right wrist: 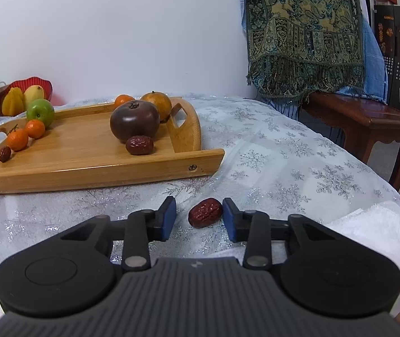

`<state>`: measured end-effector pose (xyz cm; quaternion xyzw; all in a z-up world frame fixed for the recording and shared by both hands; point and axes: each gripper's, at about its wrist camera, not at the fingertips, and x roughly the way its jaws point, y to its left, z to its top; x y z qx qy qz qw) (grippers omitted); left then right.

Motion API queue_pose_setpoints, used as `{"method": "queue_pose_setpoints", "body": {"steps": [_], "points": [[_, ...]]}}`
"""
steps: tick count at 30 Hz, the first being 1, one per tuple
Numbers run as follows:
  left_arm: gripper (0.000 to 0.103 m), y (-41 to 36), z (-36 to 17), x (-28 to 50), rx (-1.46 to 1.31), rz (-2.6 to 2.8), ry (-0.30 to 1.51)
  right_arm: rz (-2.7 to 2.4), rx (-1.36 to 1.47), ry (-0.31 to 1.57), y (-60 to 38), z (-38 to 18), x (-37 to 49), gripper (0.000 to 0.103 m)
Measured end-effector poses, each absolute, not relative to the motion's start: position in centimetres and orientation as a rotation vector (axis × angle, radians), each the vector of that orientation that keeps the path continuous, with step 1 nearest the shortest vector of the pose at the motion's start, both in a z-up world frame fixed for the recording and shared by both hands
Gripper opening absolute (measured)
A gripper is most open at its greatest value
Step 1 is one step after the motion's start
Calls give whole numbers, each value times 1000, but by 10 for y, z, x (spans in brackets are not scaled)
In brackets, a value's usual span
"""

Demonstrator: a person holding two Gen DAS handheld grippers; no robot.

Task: Organize fruits
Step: 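Grasp a red jujube with the left gripper while the right grasps another jujube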

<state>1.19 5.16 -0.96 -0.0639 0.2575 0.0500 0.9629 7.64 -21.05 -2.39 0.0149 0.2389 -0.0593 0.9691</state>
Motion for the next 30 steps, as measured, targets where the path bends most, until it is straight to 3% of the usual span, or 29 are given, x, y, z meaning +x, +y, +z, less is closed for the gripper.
{"method": "queue_pose_setpoints", "body": {"steps": [15,19,30], "points": [[19,49,-13,13,-103,98,534,-111,23,492,-209,-26,80,43],[18,49,-12,11,-110,100,523,-129,52,467,-212,-24,74,28],[18,41,-6,10,-79,81,487,-102,28,416,-208,-19,64,28]]}}
